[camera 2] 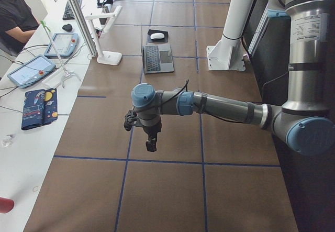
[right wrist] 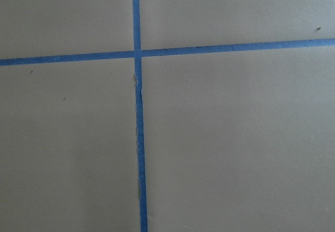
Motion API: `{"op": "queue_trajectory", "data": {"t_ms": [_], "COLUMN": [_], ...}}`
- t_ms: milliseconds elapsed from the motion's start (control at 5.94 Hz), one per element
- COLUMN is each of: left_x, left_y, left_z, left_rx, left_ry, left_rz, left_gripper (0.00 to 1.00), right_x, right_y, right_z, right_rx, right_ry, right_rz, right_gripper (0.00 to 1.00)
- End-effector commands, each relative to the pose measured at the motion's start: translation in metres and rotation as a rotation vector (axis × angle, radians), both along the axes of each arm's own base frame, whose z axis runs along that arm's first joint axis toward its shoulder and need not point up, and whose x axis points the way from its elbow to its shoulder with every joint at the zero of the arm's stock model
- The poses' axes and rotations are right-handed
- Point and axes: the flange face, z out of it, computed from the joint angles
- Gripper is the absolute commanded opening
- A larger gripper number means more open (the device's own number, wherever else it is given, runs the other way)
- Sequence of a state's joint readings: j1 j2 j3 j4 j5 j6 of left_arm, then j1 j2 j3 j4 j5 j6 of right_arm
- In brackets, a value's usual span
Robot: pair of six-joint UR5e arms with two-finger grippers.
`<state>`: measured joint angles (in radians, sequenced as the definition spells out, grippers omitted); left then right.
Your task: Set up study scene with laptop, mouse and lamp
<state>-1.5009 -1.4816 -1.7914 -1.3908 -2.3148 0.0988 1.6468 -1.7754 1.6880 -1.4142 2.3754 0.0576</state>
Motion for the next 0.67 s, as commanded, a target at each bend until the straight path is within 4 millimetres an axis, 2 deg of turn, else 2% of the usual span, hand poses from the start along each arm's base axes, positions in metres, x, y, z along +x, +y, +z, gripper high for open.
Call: {"op": "queue_trajectory", "data": {"t_ms": [0, 168, 505], "left_x": [-0.016, -0.031, -0.030], "left_y": [0.016, 0.034, 0.036], "left_z": [0.026, 0.048, 0.062], "left_rx": [-0.034, -0.079, -0.080], "left_ry": [0.003, 0.023, 0.086], "left_rz": [-0.013, -0.050, -0.059], "left_gripper": [1.00, 1.00, 1.00], "right_x": [-0.015, -0.017, -0.017], "right_y": [-0.003, -0.002, -0.003], "right_z": [-0.002, 0.000, 0.001], "right_rx": [-0.007, -0.013, -0.014], "right_ry": [-0.005, -0.006, -0.004], "right_rz": [-0.021, -0.026, -0.026], "right_gripper": [1.00, 1.00, 1.00]}}
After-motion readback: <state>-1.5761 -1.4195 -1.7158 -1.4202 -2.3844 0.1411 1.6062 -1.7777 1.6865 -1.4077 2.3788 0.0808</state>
